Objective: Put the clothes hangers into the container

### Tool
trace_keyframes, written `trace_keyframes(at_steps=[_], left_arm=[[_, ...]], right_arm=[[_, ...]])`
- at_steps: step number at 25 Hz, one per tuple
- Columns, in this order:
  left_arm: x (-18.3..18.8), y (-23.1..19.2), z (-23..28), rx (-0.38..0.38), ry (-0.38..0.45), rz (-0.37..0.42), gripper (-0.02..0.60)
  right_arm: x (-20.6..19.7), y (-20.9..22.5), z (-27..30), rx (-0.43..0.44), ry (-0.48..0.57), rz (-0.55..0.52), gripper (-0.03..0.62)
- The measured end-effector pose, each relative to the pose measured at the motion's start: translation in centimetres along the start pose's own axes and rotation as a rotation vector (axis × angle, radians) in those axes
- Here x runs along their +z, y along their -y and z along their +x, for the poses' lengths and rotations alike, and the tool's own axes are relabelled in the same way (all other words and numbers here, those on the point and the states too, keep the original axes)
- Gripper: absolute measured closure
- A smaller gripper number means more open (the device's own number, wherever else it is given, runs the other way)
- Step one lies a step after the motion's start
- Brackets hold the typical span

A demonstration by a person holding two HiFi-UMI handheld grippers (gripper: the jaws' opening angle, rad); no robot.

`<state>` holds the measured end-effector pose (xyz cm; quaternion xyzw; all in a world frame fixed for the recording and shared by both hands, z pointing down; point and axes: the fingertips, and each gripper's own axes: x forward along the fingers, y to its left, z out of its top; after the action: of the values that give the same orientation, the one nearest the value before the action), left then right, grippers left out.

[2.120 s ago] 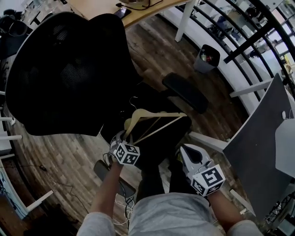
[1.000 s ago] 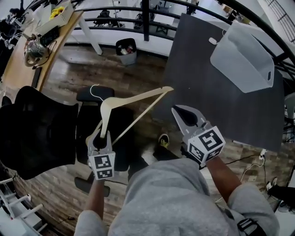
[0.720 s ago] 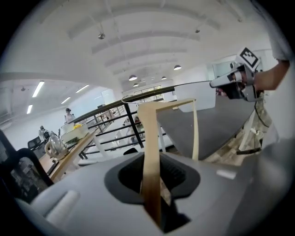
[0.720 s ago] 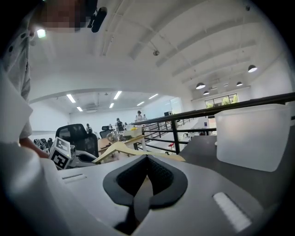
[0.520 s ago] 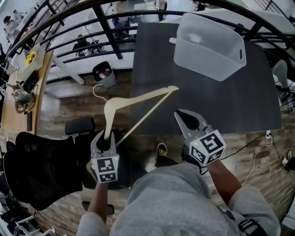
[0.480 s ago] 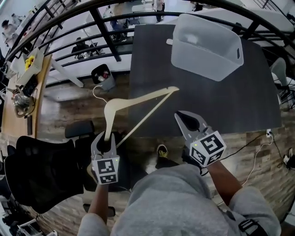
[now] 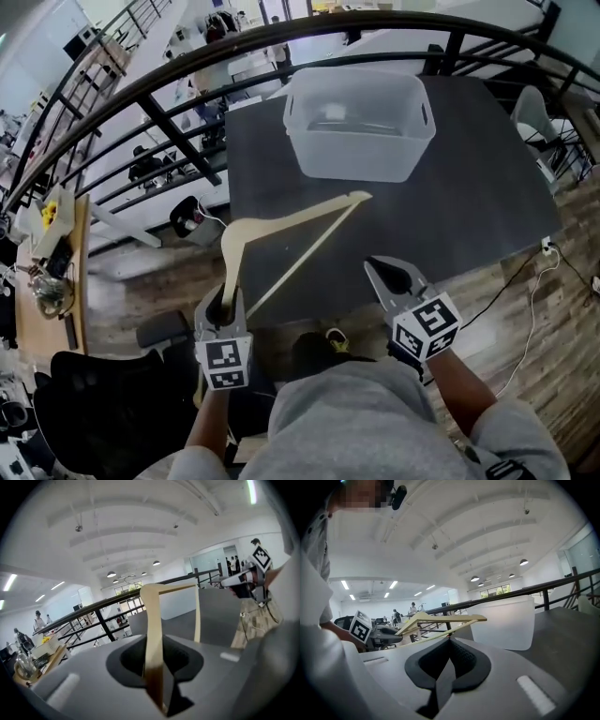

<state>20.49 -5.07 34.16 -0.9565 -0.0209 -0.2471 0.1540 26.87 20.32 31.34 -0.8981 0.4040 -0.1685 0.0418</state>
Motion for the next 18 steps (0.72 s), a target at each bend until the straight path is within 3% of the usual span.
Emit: trace_keyframes(at_steps=[14,18], left_arm=[[12.4,1.5,4.9,-0.042,0.141,0.15,0.491],[16.7,2.3,7.9,-0.024,0.183,0.225,0.489]], right_arm=[[4.2,6.6,-5.8,-0.161,0.15,0.007,0.595],[5.7,9.5,-5.2,-0.15,0.147,-0.034,0.595]])
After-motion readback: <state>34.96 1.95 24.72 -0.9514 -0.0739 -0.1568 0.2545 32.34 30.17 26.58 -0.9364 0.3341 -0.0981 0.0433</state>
